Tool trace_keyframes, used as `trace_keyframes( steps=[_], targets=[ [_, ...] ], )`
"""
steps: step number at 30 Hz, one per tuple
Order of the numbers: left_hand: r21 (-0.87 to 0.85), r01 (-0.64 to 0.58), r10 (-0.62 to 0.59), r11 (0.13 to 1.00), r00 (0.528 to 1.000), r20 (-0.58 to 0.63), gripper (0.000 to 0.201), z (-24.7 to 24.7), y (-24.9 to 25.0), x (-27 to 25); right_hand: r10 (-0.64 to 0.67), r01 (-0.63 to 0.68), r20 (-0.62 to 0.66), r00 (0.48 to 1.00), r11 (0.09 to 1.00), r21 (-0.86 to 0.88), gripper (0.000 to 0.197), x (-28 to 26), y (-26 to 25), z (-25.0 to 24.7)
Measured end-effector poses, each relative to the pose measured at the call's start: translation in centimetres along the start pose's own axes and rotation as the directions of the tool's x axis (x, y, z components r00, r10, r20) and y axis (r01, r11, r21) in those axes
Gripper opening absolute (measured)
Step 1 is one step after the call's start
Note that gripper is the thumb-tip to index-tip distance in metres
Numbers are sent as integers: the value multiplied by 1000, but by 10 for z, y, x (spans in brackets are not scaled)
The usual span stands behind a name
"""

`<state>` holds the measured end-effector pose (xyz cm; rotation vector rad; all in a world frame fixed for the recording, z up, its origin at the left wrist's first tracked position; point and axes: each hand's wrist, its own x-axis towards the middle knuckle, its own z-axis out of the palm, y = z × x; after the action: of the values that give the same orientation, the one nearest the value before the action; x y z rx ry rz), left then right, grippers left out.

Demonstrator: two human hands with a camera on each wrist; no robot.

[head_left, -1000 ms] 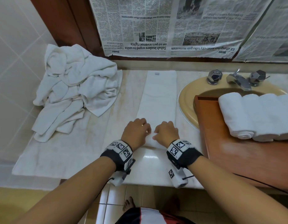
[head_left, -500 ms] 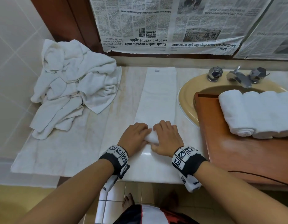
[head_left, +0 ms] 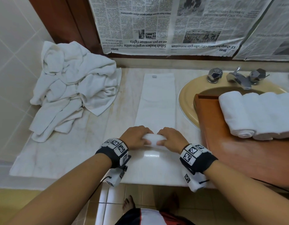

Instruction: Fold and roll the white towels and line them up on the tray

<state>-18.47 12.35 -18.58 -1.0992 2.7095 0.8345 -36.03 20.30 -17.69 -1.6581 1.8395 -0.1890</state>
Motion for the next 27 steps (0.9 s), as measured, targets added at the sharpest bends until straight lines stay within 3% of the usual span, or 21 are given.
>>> trace_keyframes(
  steps=[2,4,8,12,15,19,21,23,25,27],
  targets=[
    [-24,48,-46,999,997,67,39,-5,2,5,59,-63,52,997,995,74,33,6,-1,-6],
    [-47,101,-95,994,989,114,39,-10,6,12,126,-126,38,991,992,-8,33,15,-6,-9],
    [113,137,-137,984,991,-7,41,-12,14,20,209,-243,-243,947,963,-120,29,22,-20,-5],
    [282,138,-104,949,986,-132,41,-2,13,14,43,-160,-359,933,939,-303,30,12,-22,8],
    [334,147,-89,931,979,-182,42,4,13,13,-79,-70,-399,913,936,-345,29,2,-21,19],
    [343,177,-109,922,972,-208,44,9,13,16,-152,10,-372,916,934,-358,62,-6,-6,28],
    [330,170,-90,928,965,-245,43,12,12,17,-185,23,-356,916,911,-413,60,-5,-4,24],
    [298,133,-20,945,936,-352,40,13,11,14,-213,39,-339,916,890,-454,53,2,-3,19],
    [280,56,87,958,875,-475,40,21,8,8,-219,74,-287,932,894,-442,50,8,0,14],
    [262,-43,174,964,847,-502,44,30,7,-1,-225,120,-254,941,920,-373,46,12,2,8]
  ],
)
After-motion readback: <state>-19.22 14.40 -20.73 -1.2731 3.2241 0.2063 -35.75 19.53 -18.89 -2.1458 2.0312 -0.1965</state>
